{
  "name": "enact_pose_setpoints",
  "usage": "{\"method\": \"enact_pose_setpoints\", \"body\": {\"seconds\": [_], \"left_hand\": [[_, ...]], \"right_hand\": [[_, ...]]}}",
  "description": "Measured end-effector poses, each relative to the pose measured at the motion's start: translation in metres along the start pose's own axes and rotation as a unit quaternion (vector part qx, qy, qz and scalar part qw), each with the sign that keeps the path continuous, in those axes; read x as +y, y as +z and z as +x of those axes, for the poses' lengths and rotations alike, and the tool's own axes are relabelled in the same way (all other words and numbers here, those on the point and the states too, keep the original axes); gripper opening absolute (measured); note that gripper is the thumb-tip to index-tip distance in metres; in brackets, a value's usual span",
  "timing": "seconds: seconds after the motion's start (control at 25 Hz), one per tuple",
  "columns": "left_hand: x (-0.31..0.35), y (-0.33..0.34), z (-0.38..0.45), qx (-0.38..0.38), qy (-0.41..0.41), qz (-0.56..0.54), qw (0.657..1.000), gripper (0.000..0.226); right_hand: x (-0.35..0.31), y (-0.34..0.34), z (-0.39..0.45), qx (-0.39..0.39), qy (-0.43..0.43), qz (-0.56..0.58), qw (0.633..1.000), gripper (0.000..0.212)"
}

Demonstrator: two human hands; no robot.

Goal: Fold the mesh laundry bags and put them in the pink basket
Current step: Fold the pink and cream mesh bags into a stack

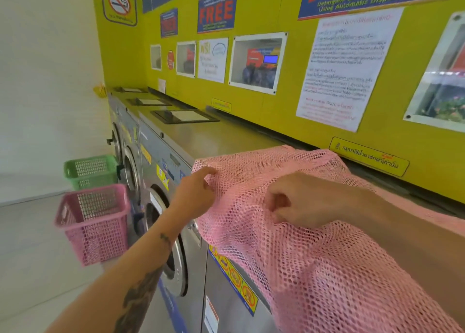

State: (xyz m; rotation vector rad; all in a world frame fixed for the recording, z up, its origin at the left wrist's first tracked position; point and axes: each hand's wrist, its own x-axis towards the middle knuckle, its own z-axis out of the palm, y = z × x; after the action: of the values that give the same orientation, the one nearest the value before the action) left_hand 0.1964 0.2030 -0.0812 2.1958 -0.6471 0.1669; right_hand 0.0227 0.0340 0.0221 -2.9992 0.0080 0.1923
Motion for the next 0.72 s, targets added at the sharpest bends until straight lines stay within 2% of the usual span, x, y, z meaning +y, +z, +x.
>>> {"method": "enact_pose_setpoints", "body": {"seconds": [0.08, 0.24, 0.4, 0.48, 0.6, 0.72], "left_hand": [[-0.003, -0.005, 0.013, 0.018, 0.002, -0.001, 1.0, 0.037], [-0.009, -0.011, 0.031, -0.022, 0.03, 0.036, 0.999, 0.023], [-0.009, -0.015, 0.041, 0.014, 0.029, -0.014, 0.999, 0.006], [-0.007, -0.017, 0.044, 0.027, 0.013, -0.053, 0.998, 0.012], [-0.001, -0.024, 0.042, 0.029, 0.004, -0.101, 0.994, 0.015], [0.004, -0.032, 0.043, 0.012, -0.012, -0.13, 0.991, 0.026]], "right_hand": [[-0.001, 0.003, 0.003, -0.006, 0.002, -0.01, 1.0, 0.009], [0.003, 0.007, 0.004, 0.012, 0.012, -0.021, 1.0, 0.021], [0.005, -0.004, 0.008, 0.083, 0.017, -0.008, 0.996, 0.016], [0.01, -0.015, 0.02, 0.117, 0.023, -0.019, 0.993, 0.014], [0.017, -0.03, 0.051, 0.122, 0.063, -0.068, 0.988, 0.03], [0.022, -0.037, 0.087, 0.108, 0.101, -0.063, 0.987, 0.042]]}}
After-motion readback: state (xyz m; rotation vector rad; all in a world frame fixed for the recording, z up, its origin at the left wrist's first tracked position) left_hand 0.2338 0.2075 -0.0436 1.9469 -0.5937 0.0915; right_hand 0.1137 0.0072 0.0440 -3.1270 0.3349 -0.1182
